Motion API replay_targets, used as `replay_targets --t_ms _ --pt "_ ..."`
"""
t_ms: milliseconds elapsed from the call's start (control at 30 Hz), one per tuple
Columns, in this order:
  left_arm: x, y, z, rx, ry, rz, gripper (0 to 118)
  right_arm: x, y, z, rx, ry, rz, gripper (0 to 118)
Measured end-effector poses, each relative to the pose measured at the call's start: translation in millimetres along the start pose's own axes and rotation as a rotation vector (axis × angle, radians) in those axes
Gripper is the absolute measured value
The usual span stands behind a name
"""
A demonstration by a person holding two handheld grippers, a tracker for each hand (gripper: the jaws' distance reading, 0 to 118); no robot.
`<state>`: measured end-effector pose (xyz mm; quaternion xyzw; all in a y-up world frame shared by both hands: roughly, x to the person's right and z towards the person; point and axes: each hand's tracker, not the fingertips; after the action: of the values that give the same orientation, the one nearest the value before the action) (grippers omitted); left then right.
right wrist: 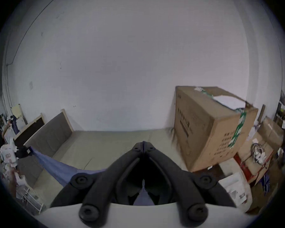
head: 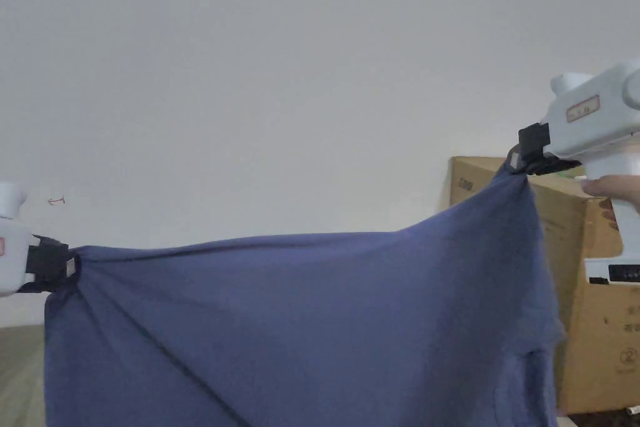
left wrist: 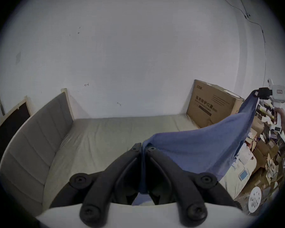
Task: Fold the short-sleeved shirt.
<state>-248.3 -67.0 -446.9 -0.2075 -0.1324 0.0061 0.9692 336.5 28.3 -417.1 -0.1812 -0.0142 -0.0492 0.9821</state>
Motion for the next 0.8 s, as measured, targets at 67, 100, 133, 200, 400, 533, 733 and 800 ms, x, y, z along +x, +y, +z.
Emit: replay_targets --t_ms 67,100,133,200,400,533,733,800 --pt "-4.1 15.5 -13.3 0.000 0.003 0.018 2 -6.9 17.3 -11.3 0.031 -0.036 0.024 0" --pt "-6.2 20.7 -21.0 0.002 0.008 0.043 2 -4.8 25.2 -20.8 0.042 -0.043 0.012 0" --pt "-8.7 26.0 -28.0 0.010 0.006 0.070 2 -2.3 33.1 -30.3 0.054 -0.050 -0.002 0" --pt "-14.5 35.2 -43.4 0.034 -0.004 0.131 2 -7.9 48.6 -42.7 0.088 -0.062 -0.028 0" --pt "-19.1 51.4 -84.0 0.111 0.030 0.184 2 -13.8 87.7 -77.2 0.198 -0.093 -0.031 0" --pt "-21.7 50.2 -111.8 0.124 0.054 0.183 2 -19.6 80.2 -101.0 0.200 -0.106 -0.003 0" --pt "-32.4 -12.8 -152.5 -0.034 0.070 0.222 2 -4.6 -21.1 -148.8 0.032 -0.092 0.030 0" --pt "-35.6 -55.3 -160.4 -0.115 0.074 0.237 2 9.0 -80.4 -162.2 -0.081 -0.092 -0.017 0"
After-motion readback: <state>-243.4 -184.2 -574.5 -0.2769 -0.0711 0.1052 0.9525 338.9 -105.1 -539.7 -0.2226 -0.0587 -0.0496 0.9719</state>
